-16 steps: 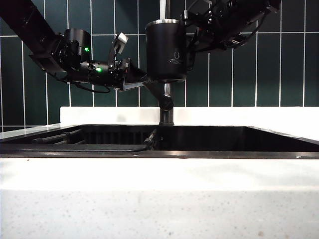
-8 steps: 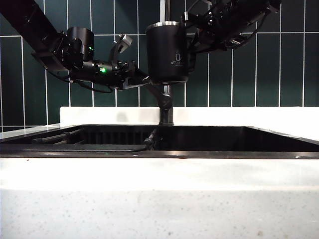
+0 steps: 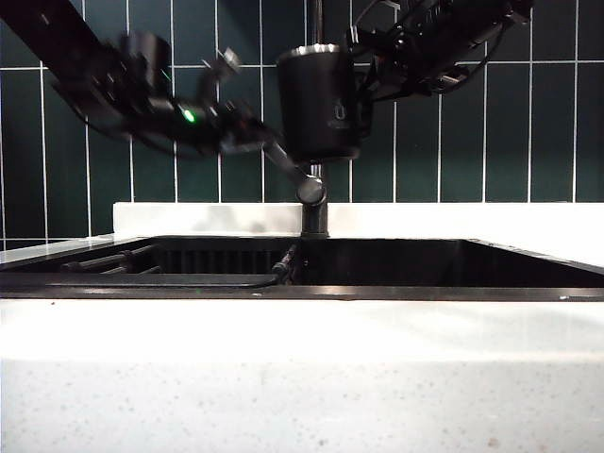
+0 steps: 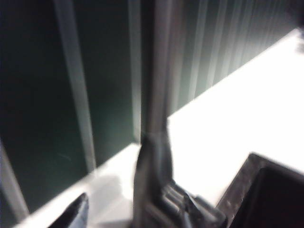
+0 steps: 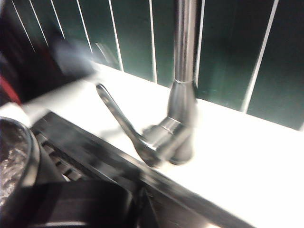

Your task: Pick up the mug next to the sink, go to the faucet to get some water, pour the water into the sink, and finally put the mug back to its place.

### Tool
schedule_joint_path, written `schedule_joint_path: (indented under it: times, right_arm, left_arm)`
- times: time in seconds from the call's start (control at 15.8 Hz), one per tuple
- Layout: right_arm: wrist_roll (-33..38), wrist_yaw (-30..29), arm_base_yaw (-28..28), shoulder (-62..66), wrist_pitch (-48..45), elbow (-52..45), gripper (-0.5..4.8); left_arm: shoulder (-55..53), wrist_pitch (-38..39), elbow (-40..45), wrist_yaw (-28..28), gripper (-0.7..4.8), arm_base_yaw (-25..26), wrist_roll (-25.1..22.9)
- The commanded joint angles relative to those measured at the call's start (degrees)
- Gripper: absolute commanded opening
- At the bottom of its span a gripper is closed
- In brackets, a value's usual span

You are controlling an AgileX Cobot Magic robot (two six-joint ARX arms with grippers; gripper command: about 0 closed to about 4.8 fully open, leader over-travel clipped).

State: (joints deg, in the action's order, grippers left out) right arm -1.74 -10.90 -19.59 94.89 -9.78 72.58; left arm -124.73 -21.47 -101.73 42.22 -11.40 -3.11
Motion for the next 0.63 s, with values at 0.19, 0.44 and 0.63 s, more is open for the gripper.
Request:
schedule_joint_path:
  times: [0.19,0.44,0.63]
  right_arm:
    - [-21.68,9.16,0.02,-4.61,1.07,0.66,-0.01]
    - [-41.68,16.48,0.02,-6.43,1.14,0.66,-0.01]
    - [-50.73,22.64,-0.02,-6.38,4.72,0.66,-0.01]
  left_arm:
    - [13.31,19.78,-0.2,1.49,2.45,-0.09,-2.36]
    - [23.56,35.89,-0.2,-5.33,2.45,-0.17,-9.33]
    - [26.27,48.89,-0.2,-8.79,2.45,0.37,-12.26]
